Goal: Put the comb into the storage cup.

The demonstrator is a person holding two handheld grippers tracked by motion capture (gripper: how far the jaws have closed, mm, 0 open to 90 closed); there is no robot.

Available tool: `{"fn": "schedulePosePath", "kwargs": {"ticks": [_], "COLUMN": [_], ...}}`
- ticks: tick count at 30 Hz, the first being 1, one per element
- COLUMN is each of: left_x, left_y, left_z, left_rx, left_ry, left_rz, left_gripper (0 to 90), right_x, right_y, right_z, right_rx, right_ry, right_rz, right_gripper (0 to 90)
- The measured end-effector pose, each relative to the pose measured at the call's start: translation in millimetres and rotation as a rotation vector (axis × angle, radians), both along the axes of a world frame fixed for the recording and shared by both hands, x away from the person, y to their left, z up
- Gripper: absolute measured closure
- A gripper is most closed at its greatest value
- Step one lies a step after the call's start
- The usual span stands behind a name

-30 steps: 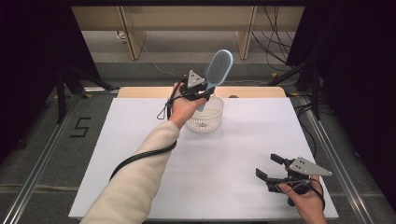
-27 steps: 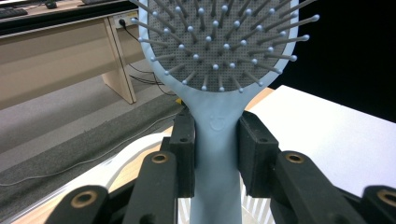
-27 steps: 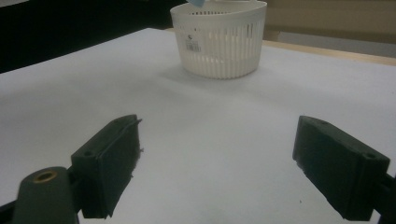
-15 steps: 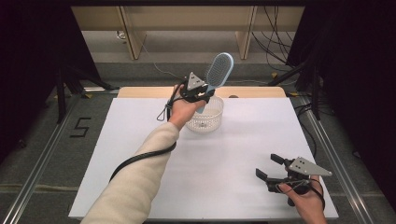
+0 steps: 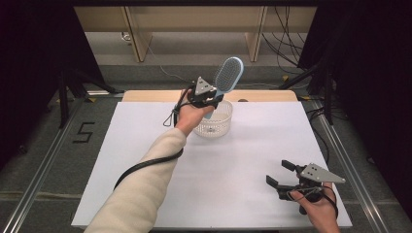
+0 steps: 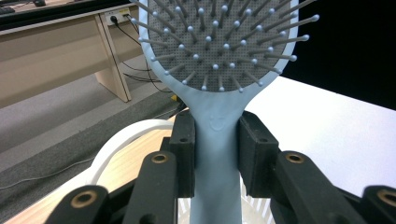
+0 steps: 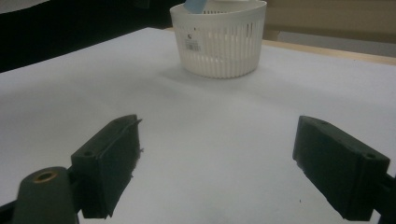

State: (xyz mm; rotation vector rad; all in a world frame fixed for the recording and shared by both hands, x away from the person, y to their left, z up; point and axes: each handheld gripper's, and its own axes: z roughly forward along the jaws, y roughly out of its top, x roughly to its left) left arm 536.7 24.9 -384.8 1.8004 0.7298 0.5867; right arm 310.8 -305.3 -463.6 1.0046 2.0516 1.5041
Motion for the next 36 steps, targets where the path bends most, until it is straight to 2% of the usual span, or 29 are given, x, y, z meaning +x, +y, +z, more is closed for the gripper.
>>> {"fn": "schedulePosePath", "kwargs": {"ticks": [36], "left_x": [2.8], "left_y": [3.3], "left_z": [-15.6], "left_rx": [0.067], "left_ry": [-0.006], "left_rz": [-0.049], "left_gripper": [69.5], "right_x": [0.0], "right_y": [0.0], "right_z": [-0.2], "right_rx": [-0.002], "right_ry": [0.002], "right_rz": [0.002], "right_gripper": [15.6]}}
